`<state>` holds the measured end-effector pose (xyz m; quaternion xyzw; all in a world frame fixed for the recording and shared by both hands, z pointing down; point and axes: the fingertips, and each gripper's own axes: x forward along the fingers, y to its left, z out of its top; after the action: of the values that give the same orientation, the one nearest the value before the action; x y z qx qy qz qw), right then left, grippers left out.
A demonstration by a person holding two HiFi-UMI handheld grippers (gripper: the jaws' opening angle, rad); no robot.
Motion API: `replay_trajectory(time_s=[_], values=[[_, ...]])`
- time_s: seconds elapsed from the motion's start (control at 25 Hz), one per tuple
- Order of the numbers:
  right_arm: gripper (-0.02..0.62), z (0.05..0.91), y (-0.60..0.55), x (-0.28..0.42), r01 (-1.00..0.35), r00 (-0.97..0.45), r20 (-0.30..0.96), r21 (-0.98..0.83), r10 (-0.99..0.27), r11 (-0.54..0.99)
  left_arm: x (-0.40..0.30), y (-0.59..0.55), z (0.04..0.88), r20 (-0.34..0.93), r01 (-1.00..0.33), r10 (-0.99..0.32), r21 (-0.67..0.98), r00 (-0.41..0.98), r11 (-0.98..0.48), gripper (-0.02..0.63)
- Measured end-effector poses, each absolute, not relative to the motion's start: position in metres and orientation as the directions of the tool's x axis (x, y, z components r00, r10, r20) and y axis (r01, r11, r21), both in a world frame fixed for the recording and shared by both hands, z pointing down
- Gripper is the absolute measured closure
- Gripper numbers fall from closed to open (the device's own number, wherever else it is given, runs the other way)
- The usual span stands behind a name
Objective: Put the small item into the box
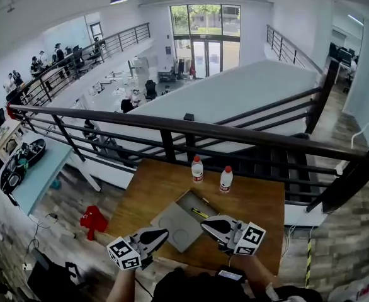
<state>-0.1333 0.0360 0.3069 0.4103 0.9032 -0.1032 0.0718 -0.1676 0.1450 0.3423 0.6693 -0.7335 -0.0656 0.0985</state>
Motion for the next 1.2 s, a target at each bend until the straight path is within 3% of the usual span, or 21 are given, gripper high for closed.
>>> replay_trajectory(time_s=[0.32,0.6,0.96,1.2], values=[[0.584,0.298,0.048,-0.097,0.757,-0.651,-0.215,-0.110,0.728,0.644,-0.134,0.198,0.325,-0.133,-0.942,-0.973,0.306,-0.189,0.141,0.588],[0.584,0.290,0.084,-0.024,0.740,-0.670,-0.186,-0.094,0.718,0.666,-0.073,0.238,0.313,-0.200,-0.942,-0.967,0.326,-0.156,0.084,0.588],[0.584,0.316,0.146,0.079,0.737,-0.675,-0.121,-0.152,0.728,0.658,0.036,0.275,0.336,-0.187,-0.934,-0.978,0.357,-0.090,0.017,0.588],[0.584,0.319,0.164,0.110,0.747,-0.663,-0.102,-0.162,0.742,0.645,0.083,0.276,0.346,-0.156,-0.936,-0.987,0.352,-0.044,-0.014,0.589]])
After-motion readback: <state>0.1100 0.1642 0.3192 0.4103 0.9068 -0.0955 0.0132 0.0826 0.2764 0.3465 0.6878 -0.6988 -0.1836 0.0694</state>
